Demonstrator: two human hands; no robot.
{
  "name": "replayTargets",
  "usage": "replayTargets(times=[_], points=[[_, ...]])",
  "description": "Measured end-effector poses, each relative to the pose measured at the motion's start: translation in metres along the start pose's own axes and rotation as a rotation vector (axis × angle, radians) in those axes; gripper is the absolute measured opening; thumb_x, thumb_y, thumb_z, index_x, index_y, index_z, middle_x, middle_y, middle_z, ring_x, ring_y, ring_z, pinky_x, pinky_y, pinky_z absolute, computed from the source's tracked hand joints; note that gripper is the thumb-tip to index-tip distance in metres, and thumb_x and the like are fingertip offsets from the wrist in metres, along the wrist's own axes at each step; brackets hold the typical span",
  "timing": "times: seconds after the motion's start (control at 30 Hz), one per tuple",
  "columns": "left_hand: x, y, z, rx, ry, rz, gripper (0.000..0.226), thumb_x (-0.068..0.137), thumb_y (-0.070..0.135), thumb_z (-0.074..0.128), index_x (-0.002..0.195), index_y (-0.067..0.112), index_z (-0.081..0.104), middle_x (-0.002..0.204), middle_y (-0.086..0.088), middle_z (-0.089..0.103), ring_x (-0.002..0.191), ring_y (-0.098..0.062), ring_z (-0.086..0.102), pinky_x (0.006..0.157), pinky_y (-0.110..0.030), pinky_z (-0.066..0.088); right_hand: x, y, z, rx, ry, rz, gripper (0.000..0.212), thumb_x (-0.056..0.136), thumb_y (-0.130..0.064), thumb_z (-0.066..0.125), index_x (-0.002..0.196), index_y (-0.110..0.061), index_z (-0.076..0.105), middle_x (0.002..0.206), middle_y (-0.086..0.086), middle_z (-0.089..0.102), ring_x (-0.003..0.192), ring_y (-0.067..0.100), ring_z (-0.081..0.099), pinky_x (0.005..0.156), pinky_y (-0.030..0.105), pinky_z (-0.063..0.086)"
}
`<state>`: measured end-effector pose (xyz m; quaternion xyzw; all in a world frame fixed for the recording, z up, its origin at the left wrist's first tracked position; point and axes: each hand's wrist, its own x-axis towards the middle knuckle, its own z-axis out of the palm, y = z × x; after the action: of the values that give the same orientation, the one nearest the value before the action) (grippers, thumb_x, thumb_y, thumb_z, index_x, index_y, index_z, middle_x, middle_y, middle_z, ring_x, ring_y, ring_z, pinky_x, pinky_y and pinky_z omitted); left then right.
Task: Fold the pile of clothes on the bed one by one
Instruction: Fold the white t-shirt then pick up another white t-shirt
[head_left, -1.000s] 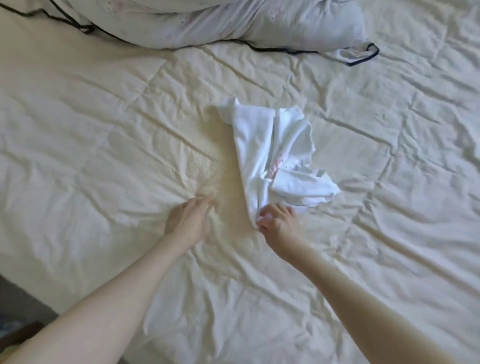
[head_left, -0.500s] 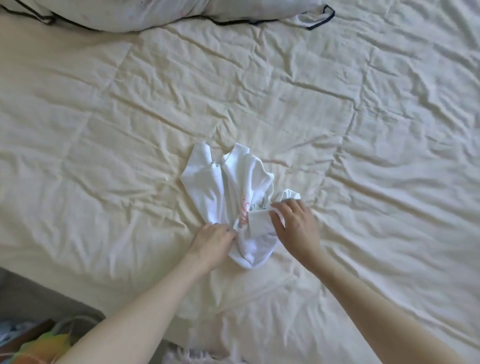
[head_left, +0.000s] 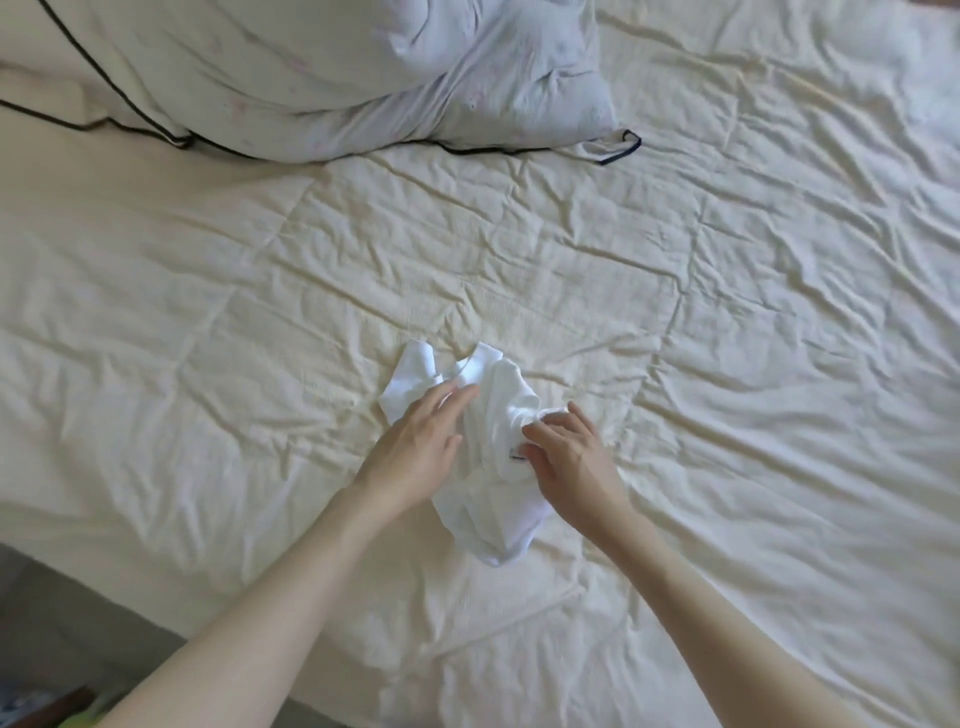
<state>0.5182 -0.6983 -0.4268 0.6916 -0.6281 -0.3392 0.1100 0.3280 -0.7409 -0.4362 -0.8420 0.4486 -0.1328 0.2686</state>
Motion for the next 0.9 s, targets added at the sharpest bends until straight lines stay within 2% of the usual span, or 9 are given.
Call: replayTargets(times=[0.1,0.23,0.33,0.43,0.53,0.63,0.7,0.77,0.9], points=[[-0.006,0.02,-0.044,0.081,0.045,0.159,0.067,0.093,0.003,0.049,0.148,0.027,0.022,0.158,0.002,0.015,0.141,-0.014,0.025,0.107,-0.031,0.034,0.01,-0.037,-0.038,0.011,0.058,-0.195,0.009,0.079,0.0,0.068,0.071,-0.005,0.067,0.063,0.005,0.064,0.077,0.028,0.065,0.088,0.045,0.049],[-0.025,0.053,-0.104,0.152,0.115,0.384,0.069,0.086,-0.002,0.059,0.145,0.024,0.033,0.156,-0.008,0.019,0.142,-0.021,0.026,0.111,-0.031,0.03,0.012,-0.092,-0.083,0.032,0.098,-0.336,0.014,0.084,-0.006,0.062,0.073,-0.009,0.069,0.064,0.002,0.061,0.067,0.028,0.059,0.071,0.034,0.049],[-0.056,0.066,-0.141,0.192,0.203,0.458,0.043,0.083,0.001,0.065,0.124,0.015,0.06,0.153,-0.01,0.027,0.142,-0.025,0.025,0.112,-0.038,0.031,0.009,-0.131,-0.115,0.036,0.127,-0.422,0.013,0.084,-0.004,0.062,0.08,-0.009,0.073,0.067,0.002,0.064,0.066,0.027,0.059,0.066,0.034,0.049],[-0.091,0.066,-0.174,0.243,0.327,0.415,0.017,0.085,0.017,0.068,0.1,0.008,0.067,0.146,-0.006,0.04,0.142,-0.024,0.026,0.112,-0.039,0.028,0.011,-0.165,-0.147,0.012,0.172,-0.474,0.013,0.081,-0.003,0.063,0.084,-0.007,0.074,0.068,0.002,0.066,0.065,0.027,0.06,0.064,0.033,0.049],[-0.126,0.069,-0.216,0.284,0.459,0.422,0.012,0.084,0.017,0.069,0.086,0.007,0.063,0.12,-0.006,0.063,0.129,-0.024,0.047,0.107,-0.035,0.029,0.016,-0.194,-0.172,-0.092,0.202,-0.476,0.01,0.081,-0.01,0.063,0.082,-0.009,0.073,0.067,0.001,0.067,0.069,0.027,0.061,0.066,0.034,0.045],[-0.163,0.078,-0.26,0.306,0.56,0.413,0.016,0.08,0.008,0.07,0.075,0.008,0.055,0.089,-0.01,0.067,0.102,-0.026,0.064,0.109,-0.045,0.031,0.024,-0.223,-0.189,-0.172,0.164,-0.456,0.011,0.083,-0.016,0.07,0.077,-0.007,0.071,0.07,0.004,0.068,0.074,0.028,0.058,0.07,0.033,0.039],[-0.187,0.08,-0.286,0.357,0.671,0.402,0.015,0.075,0.003,0.07,0.072,0.005,0.055,0.082,-0.009,0.065,0.11,-0.026,0.062,0.11,-0.051,0.029,0.025,-0.241,-0.2,-0.234,0.177,-0.471,0.012,0.079,-0.015,0.075,0.072,-0.007,0.069,0.065,0.003,0.066,0.071,0.029,0.057,0.068,0.037,0.041],[-0.212,0.078,-0.31,0.405,0.781,0.383,0.015,0.068,0.001,0.072,0.068,0.002,0.057,0.079,-0.009,0.063,0.112,-0.029,0.06,0.105,-0.05,0.034,0.021,-0.26,-0.214,-0.319,0.256,-0.476,0.012,0.073,-0.015,0.078,0.067,-0.011,0.068,0.06,-0.003,0.063,0.07,0.028,0.058,0.066,0.038,0.039],[-0.259,0.068,-0.347,0.471,0.93,0.291,0.02,0.062,0.005,0.077,0.063,0.004,0.057,0.083,-0.011,0.056,0.076,-0.032,0.055,0.072,-0.039,0.044,0.018,-0.297,-0.237,-0.352,0.418,-0.449,0.014,0.07,-0.006,0.078,0.062,-0.012,0.068,0.052,-0.001,0.059,0.066,0.029,0.056,0.065,0.034,0.032]])
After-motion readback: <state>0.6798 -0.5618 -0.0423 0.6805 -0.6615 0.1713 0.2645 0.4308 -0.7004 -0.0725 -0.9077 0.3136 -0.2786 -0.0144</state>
